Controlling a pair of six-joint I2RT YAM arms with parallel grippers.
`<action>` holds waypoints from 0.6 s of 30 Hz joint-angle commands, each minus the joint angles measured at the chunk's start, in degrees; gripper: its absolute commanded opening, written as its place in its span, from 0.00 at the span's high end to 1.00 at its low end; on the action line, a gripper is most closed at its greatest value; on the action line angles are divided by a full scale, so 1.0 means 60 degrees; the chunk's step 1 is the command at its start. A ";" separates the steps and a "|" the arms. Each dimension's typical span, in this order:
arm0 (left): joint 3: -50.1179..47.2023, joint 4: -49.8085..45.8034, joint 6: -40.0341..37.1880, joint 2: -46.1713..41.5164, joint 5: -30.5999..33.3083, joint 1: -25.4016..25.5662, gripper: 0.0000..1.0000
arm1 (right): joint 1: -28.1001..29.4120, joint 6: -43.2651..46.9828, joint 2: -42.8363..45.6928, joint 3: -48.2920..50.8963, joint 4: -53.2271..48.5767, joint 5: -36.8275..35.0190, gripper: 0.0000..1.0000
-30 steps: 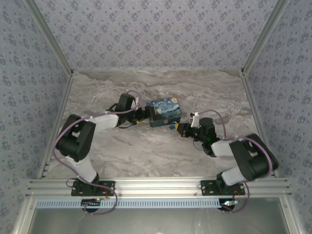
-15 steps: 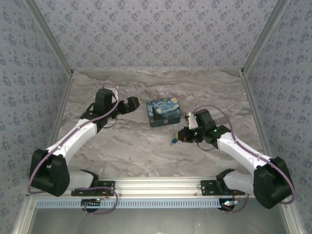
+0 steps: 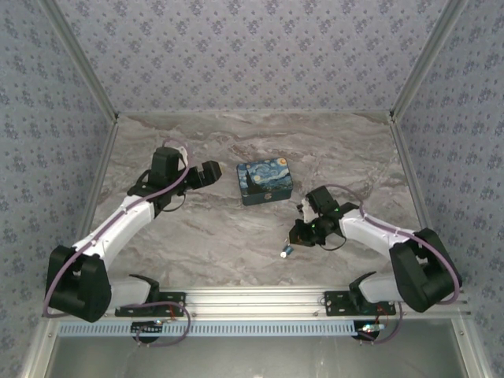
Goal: Unlock the padlock with the key
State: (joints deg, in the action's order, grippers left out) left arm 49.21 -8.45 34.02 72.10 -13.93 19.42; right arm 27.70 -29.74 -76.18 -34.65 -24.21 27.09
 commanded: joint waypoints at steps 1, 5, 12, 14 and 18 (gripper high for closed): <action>-0.0004 -0.0335 -0.0240 -0.0215 -0.0269 -0.0279 0.01 | -0.0111 0.0094 0.0415 -0.0330 -0.0078 -0.0860 0.69; -0.0057 -0.0550 -0.0337 -0.0650 -0.0191 -0.0614 0.00 | -0.0384 0.0314 0.1863 -0.0481 -0.0568 -0.2144 0.54; -0.0350 -0.0814 -0.0776 -0.1762 0.1031 -0.1336 0.00 | -0.1757 0.1070 0.4593 -0.0225 -0.0427 -0.4179 0.31; -0.0607 -0.0708 -0.1122 -0.2191 0.2035 -0.1423 0.00 | -0.2256 0.1272 0.5395 0.0199 0.0142 -0.4772 0.16; -0.1725 0.0683 -0.2166 -0.2738 0.4053 -0.1460 0.00 | -0.2977 0.2449 0.6427 0.1472 0.2044 -0.5437 0.00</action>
State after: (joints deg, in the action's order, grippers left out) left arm 42.59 -9.58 26.76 56.97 -0.75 10.98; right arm 11.66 -21.10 -39.72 -30.50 -19.05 0.73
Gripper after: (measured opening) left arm 0.994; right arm 0.994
